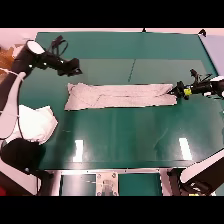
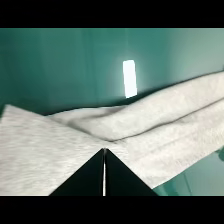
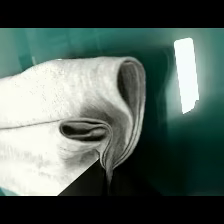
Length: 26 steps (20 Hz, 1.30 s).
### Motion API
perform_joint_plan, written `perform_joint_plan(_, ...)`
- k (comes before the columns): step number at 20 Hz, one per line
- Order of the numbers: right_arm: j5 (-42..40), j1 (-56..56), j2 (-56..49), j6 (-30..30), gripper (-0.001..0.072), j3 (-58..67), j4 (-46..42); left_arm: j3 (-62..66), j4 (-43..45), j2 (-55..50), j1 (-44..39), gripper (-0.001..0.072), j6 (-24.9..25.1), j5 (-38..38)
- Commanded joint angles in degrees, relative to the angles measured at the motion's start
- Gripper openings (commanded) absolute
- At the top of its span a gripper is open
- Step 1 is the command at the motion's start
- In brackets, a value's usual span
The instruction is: Fold the shirts.
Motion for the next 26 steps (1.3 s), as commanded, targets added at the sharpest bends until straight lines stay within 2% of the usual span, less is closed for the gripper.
perform_joint_plan(1, 8.26, 0.42, -0.17, 0.98, 0.0013, 5.75, 0.57, -0.04, -0.46, -1.46, -6.05, 0.0021, 1.03, 4.7)
perform_joint_plan(5, 17.46, 0.9, 5.49, 4.52, 0.0013, 12.96, 0.59, -0.04, -8.48, -8.57, -17.09, 0.0021, 2.51, 13.53)
perform_joint_plan(8, 18.43, 1.73, 13.75, 4.94, 0.0013, 14.16, 0.81, 0.44, -18.45, -14.69, -25.0, 0.0021, 6.08, 21.55)
perform_joint_plan(10, 20.83, 2.67, 18.99, 5.62, 0.0013, 14.16, 2.34, 3.08, -22.69, -18.47, -28.65, 0.0021, 6.05, 24.61)
perform_joint_plan(14, 21.4, 5.01, 26.29, 5.55, 0.0013, 14.14, 3.3, 12.35, -26.6, -26.08, -33.46, 0.0021, 5.73, 24.98)
perform_joint_plan(19, 20.96, 5.16, 27.39, 5.99, 0.0013, 13.03, 3.15, 15.28, -27.89, -28.74, -34.64, 0.0022, 4.24, 26.58)
perform_joint_plan(22, 20.52, 5.29, 27.39, 6.01, 0.0013, 10.4, 3.19, 17.97, -28.09, -28.59, -32.2, 0.0022, 4.46, 21.29)
perform_joint_plan(26, 18.69, 7.26, 27.39, 7.78, 0.0013, 8.7, 3.63, 19.89, -28.04, -24.22, -21.99, 0.0021, 4.61, 2.91)
